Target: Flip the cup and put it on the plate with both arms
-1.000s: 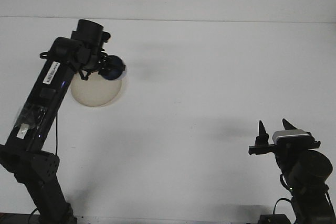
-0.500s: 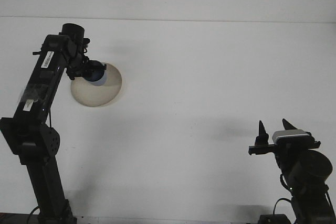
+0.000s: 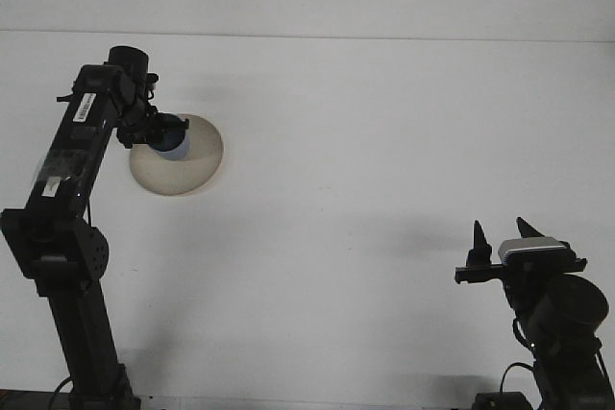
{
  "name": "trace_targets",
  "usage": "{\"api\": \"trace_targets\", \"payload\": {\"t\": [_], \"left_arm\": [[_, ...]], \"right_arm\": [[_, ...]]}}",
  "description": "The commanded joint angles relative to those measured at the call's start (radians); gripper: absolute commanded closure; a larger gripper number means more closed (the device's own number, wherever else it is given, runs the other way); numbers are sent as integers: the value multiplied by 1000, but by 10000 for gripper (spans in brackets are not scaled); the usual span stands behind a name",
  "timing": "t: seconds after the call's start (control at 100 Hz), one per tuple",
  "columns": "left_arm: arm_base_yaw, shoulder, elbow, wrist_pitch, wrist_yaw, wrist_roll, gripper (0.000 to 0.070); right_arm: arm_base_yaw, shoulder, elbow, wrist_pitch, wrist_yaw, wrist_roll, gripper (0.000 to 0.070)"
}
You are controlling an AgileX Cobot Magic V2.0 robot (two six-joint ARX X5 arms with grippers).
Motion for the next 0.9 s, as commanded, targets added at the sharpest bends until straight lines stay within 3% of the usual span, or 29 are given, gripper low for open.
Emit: {"api": "trace_targets", "payload": {"t": [0.0,0.26,0.45,0.49,0.89], "left_arm": [[1,37,23,-8,5,-5,691],[1,55,23,-2,10,-5,674],[4,55,23,-4,10,-8,394],[4,55,23,-3,10,-8,372],[14,42,142,-81,11,-31,358]], "right_arm": [[2,1,5,12,0,-8,243],[2,1,5,12,0,-8,243],[2,1,5,12,0,-8,243],[2,1,5,12,0,-8,243],[2,1,5,11,0,-8,243]]}}
